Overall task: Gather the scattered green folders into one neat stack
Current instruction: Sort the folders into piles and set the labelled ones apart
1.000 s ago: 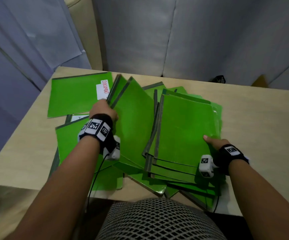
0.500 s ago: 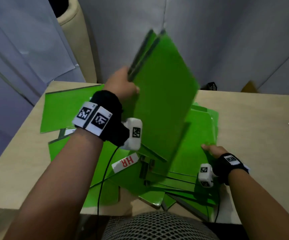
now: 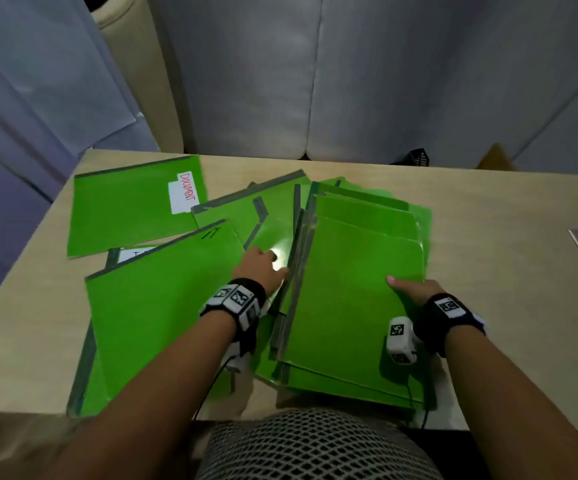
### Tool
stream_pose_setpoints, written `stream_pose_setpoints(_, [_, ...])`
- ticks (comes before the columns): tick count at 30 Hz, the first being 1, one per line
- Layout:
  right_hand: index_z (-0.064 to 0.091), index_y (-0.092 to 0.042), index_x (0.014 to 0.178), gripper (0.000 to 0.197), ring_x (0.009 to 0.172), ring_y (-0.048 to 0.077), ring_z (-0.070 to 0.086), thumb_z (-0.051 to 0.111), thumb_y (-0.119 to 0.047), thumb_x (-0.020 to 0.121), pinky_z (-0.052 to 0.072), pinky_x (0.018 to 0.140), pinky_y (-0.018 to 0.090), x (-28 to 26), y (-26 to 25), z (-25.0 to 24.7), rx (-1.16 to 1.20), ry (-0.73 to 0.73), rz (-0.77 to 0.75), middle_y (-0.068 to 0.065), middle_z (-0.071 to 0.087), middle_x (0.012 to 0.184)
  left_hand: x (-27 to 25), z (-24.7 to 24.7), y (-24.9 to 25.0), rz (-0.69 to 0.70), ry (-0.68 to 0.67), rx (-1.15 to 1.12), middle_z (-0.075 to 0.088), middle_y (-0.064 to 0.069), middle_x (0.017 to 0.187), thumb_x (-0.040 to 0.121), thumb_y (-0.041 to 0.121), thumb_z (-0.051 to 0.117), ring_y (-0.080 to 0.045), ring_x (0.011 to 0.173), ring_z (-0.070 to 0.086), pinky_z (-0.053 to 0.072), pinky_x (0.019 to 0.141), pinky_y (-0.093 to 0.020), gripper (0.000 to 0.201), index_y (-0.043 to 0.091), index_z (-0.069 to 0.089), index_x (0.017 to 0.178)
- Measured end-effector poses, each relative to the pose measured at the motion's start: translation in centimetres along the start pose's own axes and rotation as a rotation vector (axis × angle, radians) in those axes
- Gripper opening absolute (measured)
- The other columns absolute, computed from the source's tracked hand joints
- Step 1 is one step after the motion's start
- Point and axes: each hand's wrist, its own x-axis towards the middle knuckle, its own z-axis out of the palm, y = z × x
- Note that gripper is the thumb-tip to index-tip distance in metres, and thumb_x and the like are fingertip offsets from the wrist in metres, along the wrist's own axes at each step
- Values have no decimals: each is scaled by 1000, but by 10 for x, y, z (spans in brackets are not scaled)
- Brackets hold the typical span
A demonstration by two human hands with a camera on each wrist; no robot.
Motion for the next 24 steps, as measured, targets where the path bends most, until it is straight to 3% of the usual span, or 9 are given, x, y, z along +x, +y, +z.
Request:
stream_pose_setpoints(2, [39, 1, 143, 107, 124, 45, 51, 84, -51, 61, 43, 102, 53, -1, -3, -1, -42, 11, 10, 24, 46, 143, 7, -11, -27, -201, 81, 0, 38, -13, 142, 89, 42, 54, -33, 130, 41, 42, 103, -50, 55, 16, 46, 137])
stream_pose_setpoints(5, [39, 2, 142, 102, 121, 46, 52, 82, -50, 66, 44, 100, 51, -5, -7, -4, -40, 10, 31, 26, 47, 142, 10, -14, -70, -447, 22, 15, 13, -13, 158, 88, 47, 54, -41, 144, 14, 23, 111, -62, 74, 18, 24, 149])
stream_pose_setpoints(7, [38, -3, 144, 113, 118, 47, 54, 86, -54, 55, 44, 97, 57, 2, -6, -8, -26, -67, 58, 25, 45, 143, 11, -3, -89, -442, -50, 54, -1, -12, 161, 88, 56, 48, -41, 146, 4, 15, 113, -63, 81, 24, 12, 153])
stream_pose_setpoints(10, [30, -17, 148, 132, 108, 51, 58, 91, -52, 37, 42, 90, 72, 16, -4, -15, 78, -194, 153, 24, 33, 151, 4, 11, -83, -364, -84, 104, -8, -12, 160, 91, 55, 43, -42, 146, 3, 18, 114, -60, 79, 27, 4, 153])
stream_pose_setpoints(13, [24, -16, 150, 101, 107, 51, 59, 79, -44, 70, 41, 96, 68, -8, -17, -16, 124, -214, 199, 30, 37, 145, -5, 14, -55, -280, -110, 157, 11, -19, 157, 93, 41, 48, -45, 139, 24, 35, 109, -51, 71, 21, 13, 152])
stream_pose_setpoints(15, [22, -16, 151, 96, 107, 49, 59, 76, -42, 76, 40, 98, 66, -8, -19, -17, 109, -221, 207, 33, 40, 141, -1, 8, -45, -194, -60, 138, 40, -19, 142, 89, 31, 54, -39, 123, 49, 46, 99, -43, 59, 15, 34, 143])
stream_pose_setpoints(17, [22, -18, 150, 98, 106, 49, 60, 77, -43, 73, 40, 97, 67, -5, -19, -17, 95, -230, 210, 34, 42, 138, 9, -3, -46, -181, 13, 43, 55, -16, 129, 84, 21, 60, -34, 114, 58, 52, 93, -40, 52, 10, 45, 132])
stream_pose_setpoints(21, [26, -17, 148, 95, 111, 48, 58, 77, -45, 73, 41, 97, 65, -8, -19, -15, 72, -206, 219, 32, 51, 125, 18, -26, -67, -296, 3, 131, 40, -16, 141, 72, 42, 78, -34, 131, 39, 43, 101, -47, 84, 9, 37, 138])
stream_pose_setpoints(24, [25, -16, 148, 98, 103, 45, 60, 78, -45, 71, 42, 97, 63, -6, -18, -15, 72, -204, 245, 32, 54, 120, 19, -24, -81, -333, -46, 146, 35, -16, 145, 63, 58, 77, -34, 135, 36, 40, 106, -48, 106, 8, 29, 144])
